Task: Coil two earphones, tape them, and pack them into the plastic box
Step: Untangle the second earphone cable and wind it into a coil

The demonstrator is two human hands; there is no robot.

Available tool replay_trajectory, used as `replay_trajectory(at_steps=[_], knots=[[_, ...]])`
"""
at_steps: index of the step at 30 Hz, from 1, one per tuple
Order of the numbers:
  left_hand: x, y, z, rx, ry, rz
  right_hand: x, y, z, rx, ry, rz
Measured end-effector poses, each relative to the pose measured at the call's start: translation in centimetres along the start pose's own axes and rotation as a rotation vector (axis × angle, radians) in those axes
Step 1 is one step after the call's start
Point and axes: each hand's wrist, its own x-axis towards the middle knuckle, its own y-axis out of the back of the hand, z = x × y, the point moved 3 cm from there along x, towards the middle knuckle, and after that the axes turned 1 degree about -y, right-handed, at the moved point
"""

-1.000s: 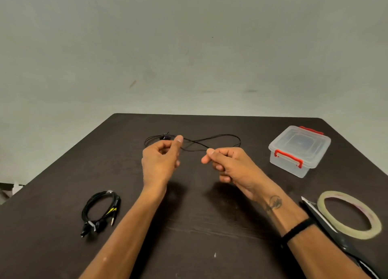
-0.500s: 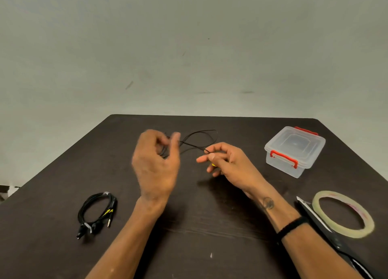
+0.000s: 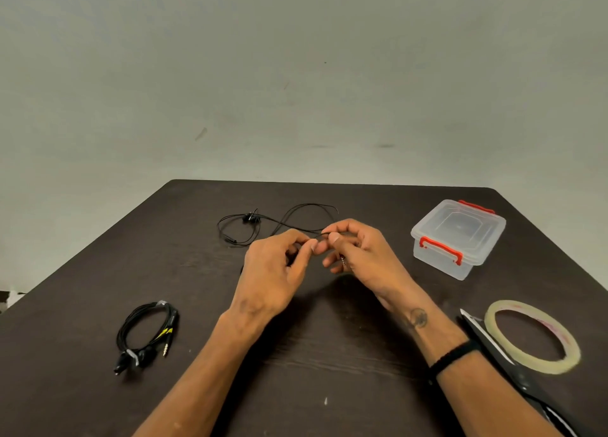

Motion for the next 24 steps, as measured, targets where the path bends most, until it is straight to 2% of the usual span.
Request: replay_trajectory(at_steps=[3, 4, 6, 7, 9, 12, 14, 17, 21, 23, 24], knots=[[0.1, 0.4, -0.5, 0.003, 0.045, 0.014, 0.4, 1.3, 0.1, 0.022, -0.026, 0.183], [0.1, 0.6, -0.6, 0.002, 0.056, 0.017, 0.4, 1.9, 0.2, -0.066, -0.030, 0.237], [0.1, 0.9, -0.5, 0.032, 0.041, 0.009, 0.2, 2.8, 0.0, -0.415, 0.044, 0.288], [0.0, 0.9, -0.3, 0.060, 0.018, -0.004, -0.1, 2.5, -0.2, -0.571, 0.123, 0.276], [0.0, 0.8, 0.0, 0.118, -0.036, -0.030, -0.5, 1.2, -0.3, -0.708, 0.303, 0.211], [0.0, 0.7, 0.3, 0.136, -0.090, -0.031, -0.7, -0.9, -0.4, -0.783, 0.502, 0.088], [-0.1, 0.9, 0.4, 0.121, -0.101, -0.022, -0.8, -1.5, -0.6, -0.727, 0.545, 0.036], [-0.1, 1.2, 0.4, 0.161, -0.097, -0.003, -1.0, -1.2, -0.9, -0.628, 0.496, 0.116], [0.2, 2.3, 0.2, 0.234, -0.165, 0.036, -0.3, 1.8, -0.5, -0.450, 0.305, 0.447], [0.3, 2.8, 0.1, 0.234, -0.199, 0.049, -0.3, 3.1, 0.1, -0.474, 0.239, 0.589], [0.3, 3.0, 0.0, 0.240, -0.214, 0.058, -0.5, 3.1, 0.1, -0.562, 0.255, 0.606]])
